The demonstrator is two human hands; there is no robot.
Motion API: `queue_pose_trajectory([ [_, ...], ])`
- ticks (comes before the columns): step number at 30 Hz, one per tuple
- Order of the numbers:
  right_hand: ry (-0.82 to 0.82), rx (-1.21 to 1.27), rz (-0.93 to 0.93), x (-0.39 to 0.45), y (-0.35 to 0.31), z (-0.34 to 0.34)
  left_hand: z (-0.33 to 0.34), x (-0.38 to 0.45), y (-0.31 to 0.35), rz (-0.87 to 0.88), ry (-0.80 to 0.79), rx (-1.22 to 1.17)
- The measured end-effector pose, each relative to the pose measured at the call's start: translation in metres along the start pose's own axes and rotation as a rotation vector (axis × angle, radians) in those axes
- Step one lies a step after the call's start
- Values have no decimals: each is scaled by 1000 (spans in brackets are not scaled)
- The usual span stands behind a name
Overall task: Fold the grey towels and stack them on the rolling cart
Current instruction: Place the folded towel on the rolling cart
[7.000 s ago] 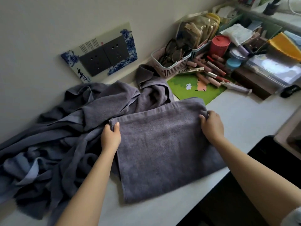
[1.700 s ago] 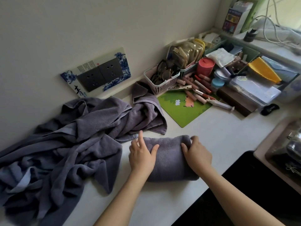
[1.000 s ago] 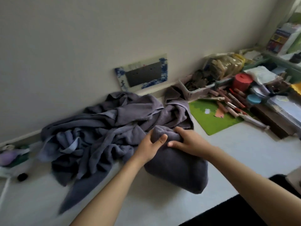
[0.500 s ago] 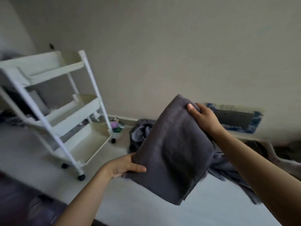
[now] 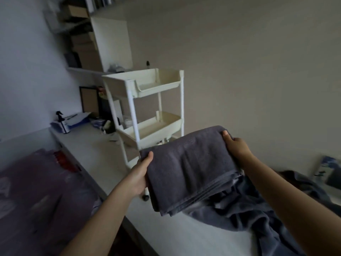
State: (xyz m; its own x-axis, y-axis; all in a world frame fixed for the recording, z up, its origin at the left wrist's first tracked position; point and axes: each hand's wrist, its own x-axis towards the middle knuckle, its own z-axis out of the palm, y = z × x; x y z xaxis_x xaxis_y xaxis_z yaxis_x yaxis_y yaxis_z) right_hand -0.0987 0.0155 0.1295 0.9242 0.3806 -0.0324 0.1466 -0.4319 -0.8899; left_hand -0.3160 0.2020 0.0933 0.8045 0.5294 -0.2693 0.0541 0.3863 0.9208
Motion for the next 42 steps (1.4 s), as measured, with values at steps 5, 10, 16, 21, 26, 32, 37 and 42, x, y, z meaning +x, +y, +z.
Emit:
queue_pose_trajectory([
  [5,-31,7,-22,28,-43,16,-22,14,54,213,-33,251],
  [10,44,12,-173,44,-101,-7,1,38,123,439,-26,240],
  [16,145,165,-339,62,-157,-39,44,43,193,652,-24,365],
  [21,89,217,-480,95,-229,-38,57,40,276,843,251,458],
  [26,7,148,-665,146,-299,-6,30,82,324,785,429,529],
  [32,-110,-57,-767,198,-337,47,-14,130,327,575,474,666],
  [37,-262,-403,-769,227,-316,91,-34,130,317,367,377,1041],
  [42,-268,-664,-854,232,-308,113,-23,138,320,255,426,1644],
])
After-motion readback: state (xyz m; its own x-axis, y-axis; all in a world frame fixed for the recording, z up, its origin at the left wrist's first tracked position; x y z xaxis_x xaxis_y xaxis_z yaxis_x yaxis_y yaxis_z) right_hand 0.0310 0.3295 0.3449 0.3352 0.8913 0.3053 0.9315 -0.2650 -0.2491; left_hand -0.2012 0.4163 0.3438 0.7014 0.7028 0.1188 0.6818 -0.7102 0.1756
